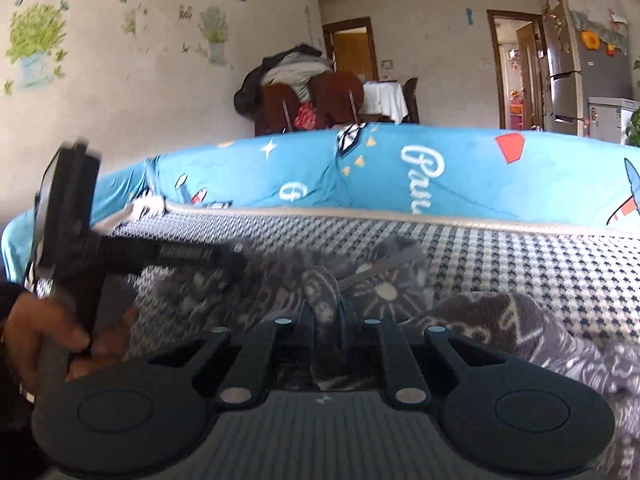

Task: Fold clothes
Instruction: 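Grasp the sleeve cuff with the right gripper and lift it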

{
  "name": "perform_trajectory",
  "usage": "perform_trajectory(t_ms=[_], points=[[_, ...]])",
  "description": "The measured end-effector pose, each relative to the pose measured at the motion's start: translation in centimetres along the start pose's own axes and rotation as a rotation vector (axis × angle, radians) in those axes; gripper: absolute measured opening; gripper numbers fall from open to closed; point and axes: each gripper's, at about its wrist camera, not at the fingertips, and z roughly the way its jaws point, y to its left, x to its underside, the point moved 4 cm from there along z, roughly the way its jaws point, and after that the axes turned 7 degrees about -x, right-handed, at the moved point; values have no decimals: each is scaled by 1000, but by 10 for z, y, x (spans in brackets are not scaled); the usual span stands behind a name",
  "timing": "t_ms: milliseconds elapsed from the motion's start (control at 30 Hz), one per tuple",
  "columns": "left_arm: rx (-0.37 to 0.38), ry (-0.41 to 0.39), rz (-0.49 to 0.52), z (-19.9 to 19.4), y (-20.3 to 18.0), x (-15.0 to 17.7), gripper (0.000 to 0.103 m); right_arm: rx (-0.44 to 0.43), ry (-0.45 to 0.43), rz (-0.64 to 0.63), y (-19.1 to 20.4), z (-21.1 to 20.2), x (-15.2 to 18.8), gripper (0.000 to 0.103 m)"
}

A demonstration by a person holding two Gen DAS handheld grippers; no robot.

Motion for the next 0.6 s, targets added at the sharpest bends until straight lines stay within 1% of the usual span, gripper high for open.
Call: perform_trajectory(t_ms=[100, 167, 233, 267, 333, 400, 467, 533, 600], points=[[46, 12, 41, -1, -14, 9, 101, 2, 54, -35, 13, 3, 17, 14], [70, 35, 90, 3, -26, 17, 101, 10, 89, -61, 20, 6, 27, 14], [67, 70, 145, 11, -38, 30, 101, 27, 117, -86, 22, 9, 33, 14], [54, 89, 164, 16, -41, 37, 101, 31, 121, -88, 21, 10, 35, 14], [35, 118, 173, 25, -42, 47, 101, 36, 115, -80, 19, 8, 36, 14], [18, 142, 182, 32, -42, 55, 101, 45, 96, -72, 17, 3, 34, 17], [21, 137, 186, 30, -42, 56, 101, 57, 72, -60, 16, -3, 31, 17], [29, 140, 175, 29, -39, 55, 101, 76, 43, -51, 14, -9, 28, 20], [34, 147, 160, 29, -37, 54, 101, 117, 19, -43, 10, -14, 24, 28]])
